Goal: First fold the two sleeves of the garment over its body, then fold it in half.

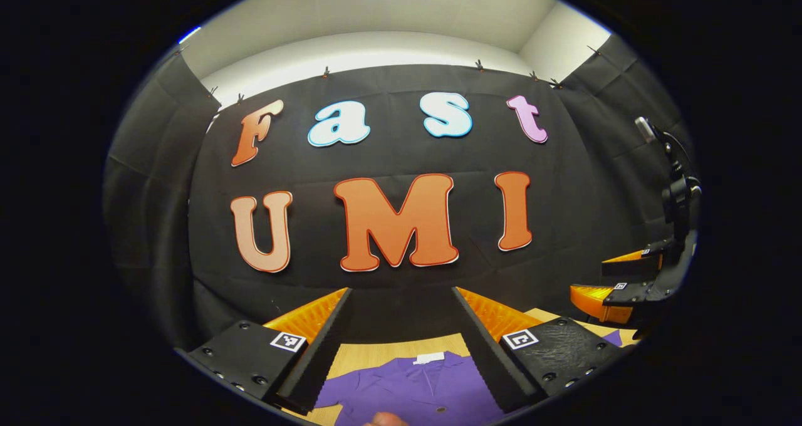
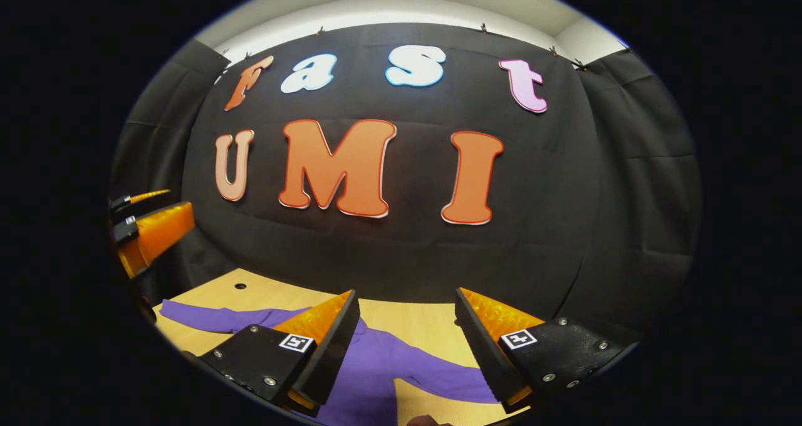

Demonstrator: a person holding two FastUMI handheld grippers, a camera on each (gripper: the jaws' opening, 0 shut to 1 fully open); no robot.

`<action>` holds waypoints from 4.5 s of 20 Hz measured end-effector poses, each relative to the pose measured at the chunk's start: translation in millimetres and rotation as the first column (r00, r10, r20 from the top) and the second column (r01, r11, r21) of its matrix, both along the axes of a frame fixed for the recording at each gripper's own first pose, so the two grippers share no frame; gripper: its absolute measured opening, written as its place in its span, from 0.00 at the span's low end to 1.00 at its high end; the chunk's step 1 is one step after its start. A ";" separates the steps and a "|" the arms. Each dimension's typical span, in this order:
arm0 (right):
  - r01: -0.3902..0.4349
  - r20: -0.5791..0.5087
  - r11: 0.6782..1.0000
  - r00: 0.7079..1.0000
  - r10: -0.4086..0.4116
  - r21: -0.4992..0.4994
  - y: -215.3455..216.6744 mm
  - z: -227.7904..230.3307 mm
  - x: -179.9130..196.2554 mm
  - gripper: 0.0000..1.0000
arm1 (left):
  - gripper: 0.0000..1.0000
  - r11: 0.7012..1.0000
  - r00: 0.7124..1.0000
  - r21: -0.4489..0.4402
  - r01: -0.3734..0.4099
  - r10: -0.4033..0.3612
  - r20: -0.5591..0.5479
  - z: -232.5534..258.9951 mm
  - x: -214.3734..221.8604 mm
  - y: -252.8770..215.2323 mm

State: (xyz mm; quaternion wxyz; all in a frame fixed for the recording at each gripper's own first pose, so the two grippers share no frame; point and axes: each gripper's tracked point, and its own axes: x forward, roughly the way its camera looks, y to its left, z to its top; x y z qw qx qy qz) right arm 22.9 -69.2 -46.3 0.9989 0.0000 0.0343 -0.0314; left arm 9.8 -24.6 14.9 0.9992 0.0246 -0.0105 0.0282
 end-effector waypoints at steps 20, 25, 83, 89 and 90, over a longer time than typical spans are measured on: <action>0.376 -0.547 0.923 0.791 -0.273 0.082 -183.0 -228.0 -17.6 0.94 | 0.98 0.996 0.997 0.033 -0.082 0.081 0.020 21.0 -8.0 10.1; 0.425 -0.651 0.887 0.727 -0.217 0.179 -209.0 -265.0 -15.3 0.94 | 0.94 0.991 0.992 0.046 -0.122 0.123 -0.026 6.8 -6.1 15.2; 0.330 -0.747 0.895 0.665 0.004 0.299 -68.9 -142.0 21.8 0.04 | 0.99 0.996 0.974 0.022 -0.090 0.092 -0.208 -84.1 7.4 114.2; 0.190 -0.690 0.923 0.717 0.103 0.336 7.3 -105.7 61.9 0.04 | 0.98 0.993 0.973 0.045 -0.108 0.115 -0.200 -83.8 3.8 150.2; 0.156 -0.681 0.927 0.721 0.128 0.340 23.6 -102.1 71.2 0.04 | 0.98 0.992 0.971 0.049 -0.117 0.125 -0.202 -84.7 2.2 156.8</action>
